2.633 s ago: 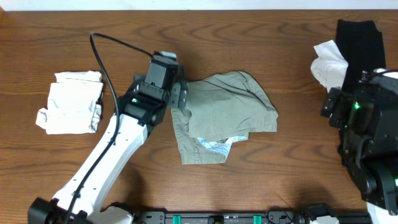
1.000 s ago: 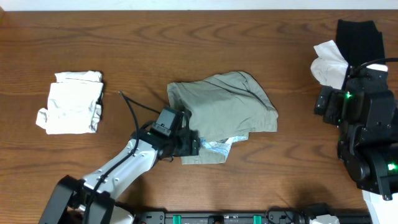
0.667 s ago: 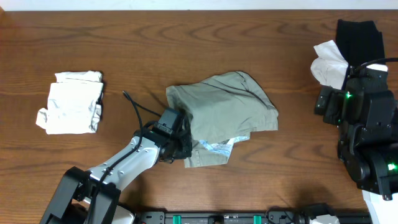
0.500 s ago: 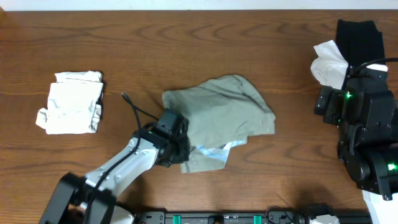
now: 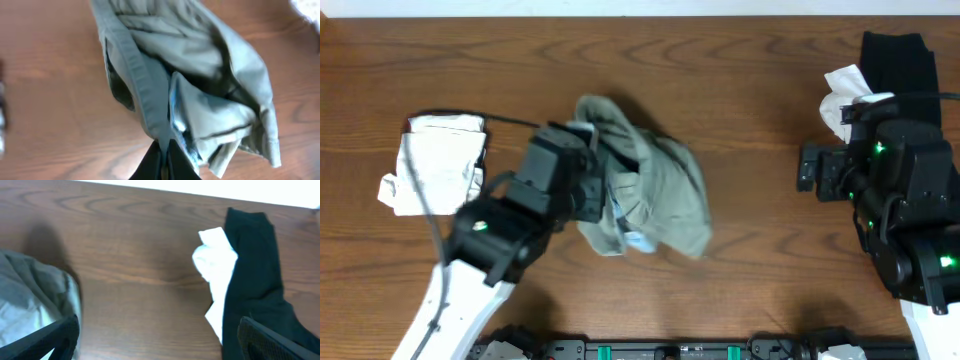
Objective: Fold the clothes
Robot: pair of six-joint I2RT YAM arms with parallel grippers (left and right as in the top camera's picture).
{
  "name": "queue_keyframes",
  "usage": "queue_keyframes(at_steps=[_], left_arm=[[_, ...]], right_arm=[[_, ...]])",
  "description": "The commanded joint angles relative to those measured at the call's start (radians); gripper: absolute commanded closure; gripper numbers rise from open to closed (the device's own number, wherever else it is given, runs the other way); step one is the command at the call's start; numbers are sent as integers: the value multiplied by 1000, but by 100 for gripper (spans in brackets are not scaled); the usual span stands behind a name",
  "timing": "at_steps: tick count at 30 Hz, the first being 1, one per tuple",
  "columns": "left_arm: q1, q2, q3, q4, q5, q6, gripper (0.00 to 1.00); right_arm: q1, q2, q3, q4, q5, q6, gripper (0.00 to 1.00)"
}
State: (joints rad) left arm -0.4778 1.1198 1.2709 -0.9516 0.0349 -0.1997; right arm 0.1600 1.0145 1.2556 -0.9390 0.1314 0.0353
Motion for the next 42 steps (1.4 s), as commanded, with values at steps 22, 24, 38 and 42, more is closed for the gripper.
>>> queue_keyframes(at_steps=[22, 24, 38, 42], left_arm=[[5, 147, 662, -230, -36, 324, 94], [5, 147, 692, -224, -36, 328, 95], [5, 158, 807, -214, -32, 345, 94], [5, 158, 808, -214, -32, 346, 94]], right_arm=[[6, 126, 14, -9, -340, -90, 1], [21, 142, 13, -13, -339, -90, 1], [294, 238, -23, 29, -327, -70, 1], [340, 261, -91, 131, -320, -2, 1]])
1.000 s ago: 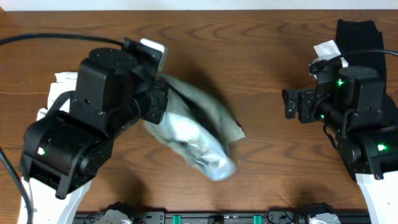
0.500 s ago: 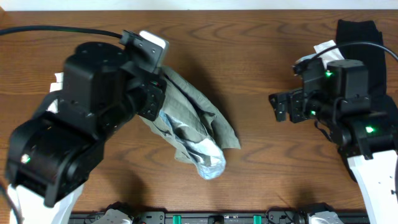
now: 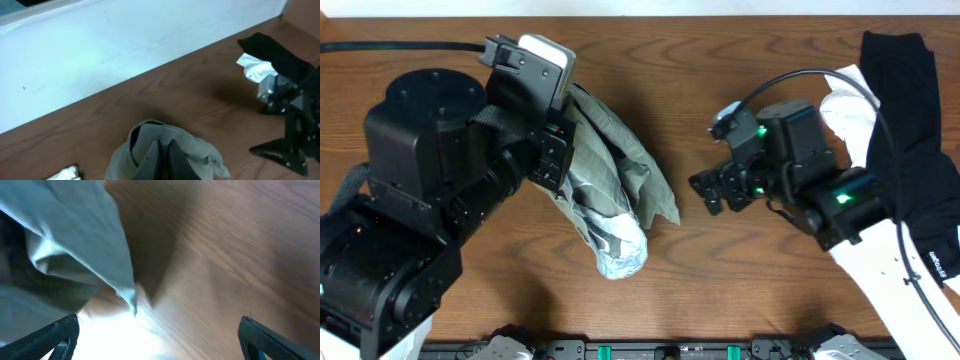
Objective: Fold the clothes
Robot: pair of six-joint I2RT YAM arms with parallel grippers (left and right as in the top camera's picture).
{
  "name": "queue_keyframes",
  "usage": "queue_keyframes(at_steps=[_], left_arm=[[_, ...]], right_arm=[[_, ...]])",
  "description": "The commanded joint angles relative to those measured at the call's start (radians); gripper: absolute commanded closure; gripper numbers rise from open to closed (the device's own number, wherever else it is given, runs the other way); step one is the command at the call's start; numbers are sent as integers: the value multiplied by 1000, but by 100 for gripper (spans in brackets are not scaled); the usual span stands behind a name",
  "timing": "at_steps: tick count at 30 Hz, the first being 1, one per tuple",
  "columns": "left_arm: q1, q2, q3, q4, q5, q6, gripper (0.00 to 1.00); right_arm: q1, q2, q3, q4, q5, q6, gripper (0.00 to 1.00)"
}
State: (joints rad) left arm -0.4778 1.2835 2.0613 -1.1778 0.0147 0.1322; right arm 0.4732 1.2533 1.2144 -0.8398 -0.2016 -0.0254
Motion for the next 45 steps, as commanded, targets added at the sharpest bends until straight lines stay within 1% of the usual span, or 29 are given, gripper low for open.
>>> queue_keyframes(at_steps=[1, 5, 9, 15, 18, 24, 28, 29, 37, 41, 45], left_arm=[[5, -6, 17, 12, -11, 14, 95], [5, -6, 17, 12, -12, 14, 94], [5, -6, 17, 12, -12, 14, 94], [5, -6, 17, 11, -12, 14, 94], [5, -6, 17, 11, -12, 14, 94], [5, -6, 17, 11, -12, 14, 94], [5, -6, 17, 11, -12, 14, 94], [5, -6, 17, 11, -12, 14, 94], [5, -6, 17, 11, -12, 14, 94], [5, -6, 17, 12, -12, 15, 94], [5, -6, 17, 12, -12, 24, 94]], right_arm=[[36, 27, -71, 66, 10, 82, 1], [89, 49, -166, 211, -27, 150, 1], [145, 70, -236, 308, -5, 192, 1], [192, 80, -284, 362, 77, 236, 2], [200, 89, -299, 370, 119, 239, 8], [202, 121, -327, 394, 140, 239, 31], [202, 135, -327, 399, 149, 239, 39], [202, 138, -327, 400, 149, 239, 41], [202, 157, -327, 425, 145, 245, 42], [206, 184, -327, 455, 142, 257, 41], [214, 212, -327, 474, 146, 257, 48]])
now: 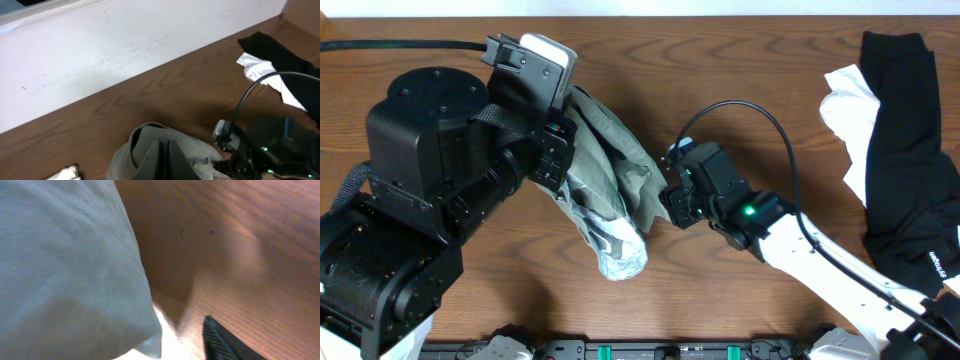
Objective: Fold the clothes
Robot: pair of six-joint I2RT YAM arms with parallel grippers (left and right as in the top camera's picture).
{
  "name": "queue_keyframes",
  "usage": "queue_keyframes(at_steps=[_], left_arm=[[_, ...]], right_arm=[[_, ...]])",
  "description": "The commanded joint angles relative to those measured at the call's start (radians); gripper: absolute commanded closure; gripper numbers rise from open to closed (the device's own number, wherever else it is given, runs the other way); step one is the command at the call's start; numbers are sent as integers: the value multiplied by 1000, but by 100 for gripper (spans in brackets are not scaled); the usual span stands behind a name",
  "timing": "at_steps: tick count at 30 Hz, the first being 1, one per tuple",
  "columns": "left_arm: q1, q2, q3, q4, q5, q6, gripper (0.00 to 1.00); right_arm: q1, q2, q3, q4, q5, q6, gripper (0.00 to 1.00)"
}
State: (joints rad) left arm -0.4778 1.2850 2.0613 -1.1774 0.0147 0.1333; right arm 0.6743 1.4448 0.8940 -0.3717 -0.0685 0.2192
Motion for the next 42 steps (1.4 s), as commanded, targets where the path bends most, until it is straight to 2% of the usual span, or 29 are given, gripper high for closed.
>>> queue_keyframes(at_steps=[1, 6, 10, 12, 17, 21, 27, 28, 31, 34, 38, 42], left_arm=[[5, -8, 17, 12, -12, 27, 94], [5, -8, 17, 12, -12, 27, 94], [5, -8, 17, 12, -12, 28, 94], [5, -8, 17, 12, -12, 27, 94], [5, -8, 17, 11, -12, 27, 94], [5, -7, 17, -2, -11, 22, 94], [5, 16, 15, -117, -4, -28, 94], [5, 26, 13, -147, -4, -37, 91], [5, 66, -3, -232, -4, -42, 73], [5, 114, -36, -301, -4, -96, 66], [-3, 152, -126, -348, -5, -138, 64], [-29, 144, -312, -343, -8, -161, 64]], right_arm=[[13, 26, -6, 6, 13, 12, 51], [13, 32, -6, 5, 28, 11, 53], [13, 32, -6, 5, 43, 12, 67], [13, 33, -6, 6, 43, 12, 67], [13, 33, -6, 8, 43, 11, 59], [13, 33, -6, -3, 73, 11, 59], [9, 32, -6, -17, 184, 12, 55], [6, 32, -5, -17, 198, 12, 52], [-20, 16, -4, -18, 224, 12, 46], [-65, -29, -4, -34, 223, 12, 40], [-148, -110, -4, -68, 223, 12, 36], [-262, -203, -4, -126, 222, 12, 29]])
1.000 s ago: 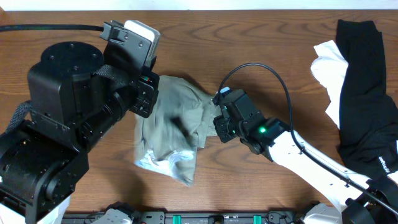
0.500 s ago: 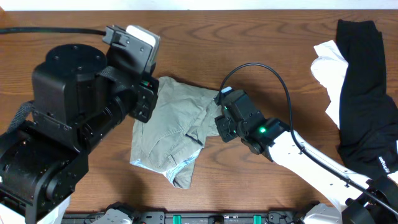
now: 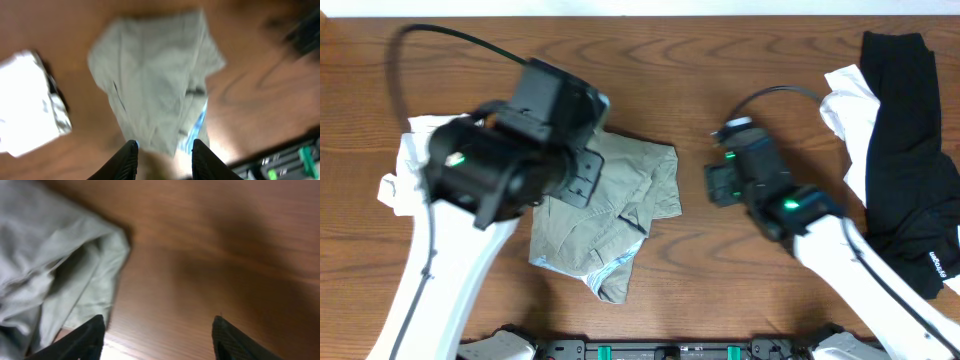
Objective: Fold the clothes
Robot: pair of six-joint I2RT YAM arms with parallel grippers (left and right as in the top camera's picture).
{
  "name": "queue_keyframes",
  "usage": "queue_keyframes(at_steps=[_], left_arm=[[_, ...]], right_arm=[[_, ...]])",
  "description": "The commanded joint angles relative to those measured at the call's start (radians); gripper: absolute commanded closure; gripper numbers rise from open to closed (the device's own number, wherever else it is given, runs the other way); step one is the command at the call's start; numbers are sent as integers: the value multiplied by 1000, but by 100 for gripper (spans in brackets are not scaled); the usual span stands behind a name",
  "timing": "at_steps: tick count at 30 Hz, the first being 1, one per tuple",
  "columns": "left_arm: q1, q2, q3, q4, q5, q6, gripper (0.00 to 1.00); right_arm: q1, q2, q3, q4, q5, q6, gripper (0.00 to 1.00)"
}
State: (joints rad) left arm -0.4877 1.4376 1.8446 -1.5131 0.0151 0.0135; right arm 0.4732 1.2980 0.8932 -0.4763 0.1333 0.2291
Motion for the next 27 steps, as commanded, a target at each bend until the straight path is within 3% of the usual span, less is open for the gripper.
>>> queue_keyframes(at_steps=[1, 11, 16, 27], left_arm=[[-28, -16, -150, 0, -24, -63, 64], [-186, -163, -665, 261, -89, -294, 63], [-246, -211, -832, 312, -245, -499, 62], [-260, -210, -1007, 499, -268, -528, 56]], right_arm=[[-86, -74, -3, -37, 20, 2, 27], [-258, -148, -3, -145, -36, -28, 23], [-258, -148, -3, -150, -36, -28, 23], [-258, -148, -3, -157, -36, -28, 22]])
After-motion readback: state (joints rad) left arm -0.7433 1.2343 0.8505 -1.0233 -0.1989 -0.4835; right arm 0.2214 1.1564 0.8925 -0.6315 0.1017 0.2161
